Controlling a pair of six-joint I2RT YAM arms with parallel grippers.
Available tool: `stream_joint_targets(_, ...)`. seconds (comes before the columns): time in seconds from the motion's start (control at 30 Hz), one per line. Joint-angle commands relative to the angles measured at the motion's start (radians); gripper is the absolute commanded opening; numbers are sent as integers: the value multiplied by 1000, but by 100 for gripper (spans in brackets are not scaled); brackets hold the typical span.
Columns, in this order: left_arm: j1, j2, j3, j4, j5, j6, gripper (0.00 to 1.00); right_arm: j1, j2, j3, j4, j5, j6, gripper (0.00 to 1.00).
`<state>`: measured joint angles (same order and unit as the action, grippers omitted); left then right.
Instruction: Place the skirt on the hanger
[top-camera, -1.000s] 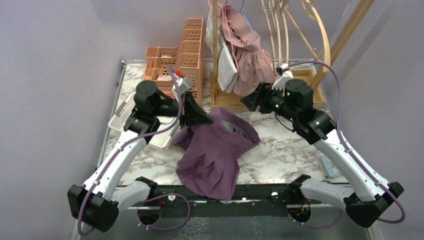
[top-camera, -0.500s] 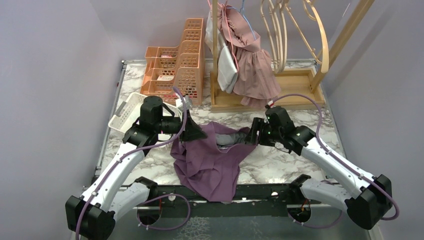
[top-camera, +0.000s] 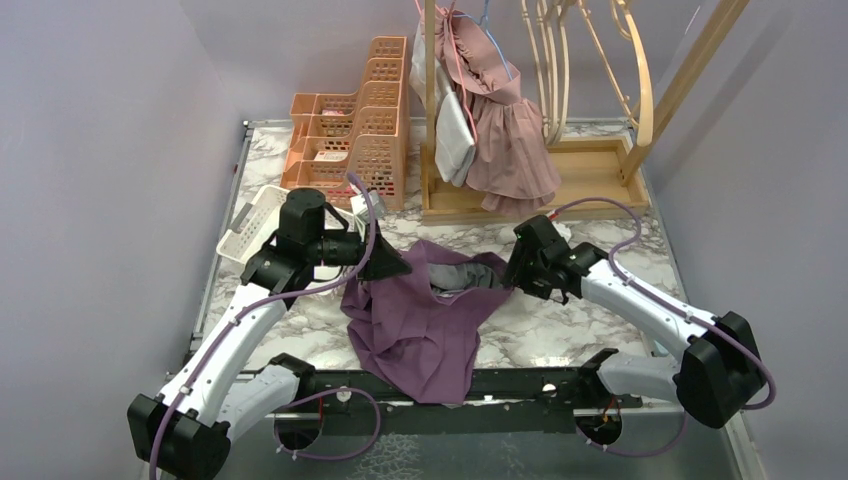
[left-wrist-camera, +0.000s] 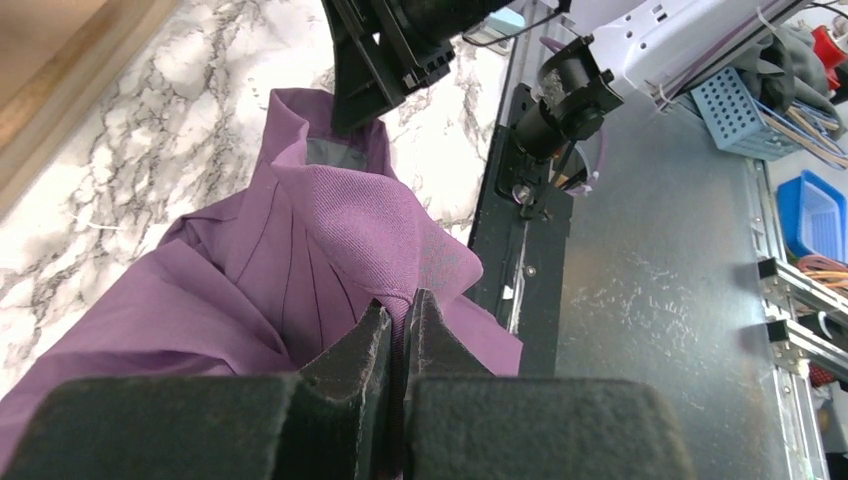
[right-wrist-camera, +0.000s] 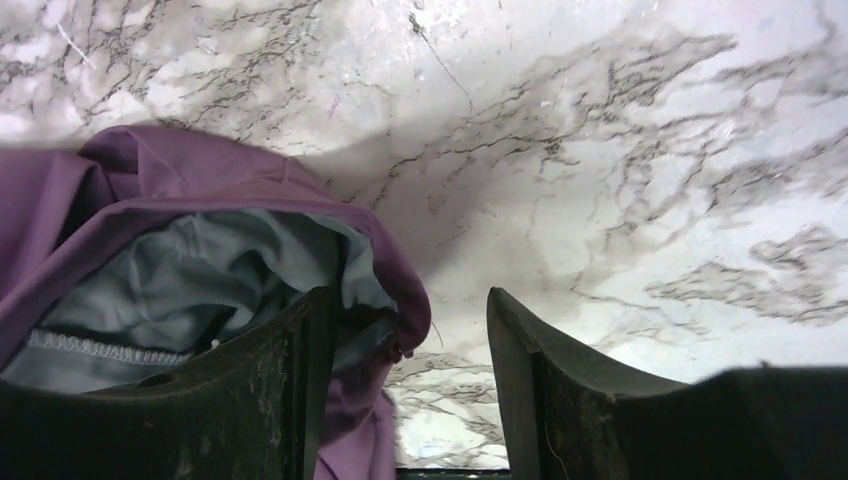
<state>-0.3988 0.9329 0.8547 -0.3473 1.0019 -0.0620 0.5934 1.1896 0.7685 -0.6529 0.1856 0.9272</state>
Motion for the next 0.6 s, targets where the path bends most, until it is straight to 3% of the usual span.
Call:
stream_joint_targets(0.0,-1,-21,54,1,-82,6,0,-3,17,-25,35,-25,39,51)
stream_joint_targets(0.13,-1,-38,72,38,-217,-54,0,-4,7,19,-62,46,91,8)
stream_joint_targets(0.17,-1,-45,78,54,-255,-78,0,-4,7,50,-117,89,103,2)
stream_joint_targets(0.37,-1,-116,119,157,-454,-172,0,-3,-33,336,-449,372,93,1)
stream_joint_targets(0.57,-2,-221,100,146,-645,-203,0,-3,-96,571,-599,423,16,1)
